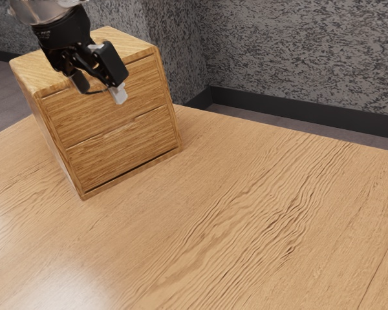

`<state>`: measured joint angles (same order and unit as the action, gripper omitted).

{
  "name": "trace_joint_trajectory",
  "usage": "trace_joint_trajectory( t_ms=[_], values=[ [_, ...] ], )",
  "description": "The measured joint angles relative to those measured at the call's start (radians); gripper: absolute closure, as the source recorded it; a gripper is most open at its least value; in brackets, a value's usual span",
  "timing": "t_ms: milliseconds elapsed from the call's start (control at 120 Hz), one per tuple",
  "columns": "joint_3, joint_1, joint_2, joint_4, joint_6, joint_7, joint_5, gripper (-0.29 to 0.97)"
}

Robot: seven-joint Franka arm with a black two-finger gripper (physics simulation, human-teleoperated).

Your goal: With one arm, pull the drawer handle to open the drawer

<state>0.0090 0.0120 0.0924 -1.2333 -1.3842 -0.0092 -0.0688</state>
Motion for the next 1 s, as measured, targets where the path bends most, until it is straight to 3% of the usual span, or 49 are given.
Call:
trace_joint_trajectory(
  t_ms=[67,167,333,467,600,733,875,1000],
  values=[
    [-0.004,-0.033,0.001,-0.003,0.025,-0.001,-0.002,0.00],
    [-0.001,-0.003,0.002,-0.018,0.053,0.003,-0.017,0.00],
    [0.010,0.009,-0.033,-0.040,0.052,0.058,-0.105,0.00],
    [0.012,0.011,-0.067,-0.070,-0.065,0.184,-0.183,0.00],
    [0.012,0.014,-0.073,-0.099,-0.167,0.307,-0.217,0.00],
    [0.010,0.076,0.048,-0.376,-0.410,0.408,-0.235,0.00],
    [-0.084,0.144,0.080,-0.511,-0.594,0.492,-0.436,0.00],
    [-0.095,0.147,-0.009,-0.469,-0.682,0.526,-0.487,0.00]
  ],
)
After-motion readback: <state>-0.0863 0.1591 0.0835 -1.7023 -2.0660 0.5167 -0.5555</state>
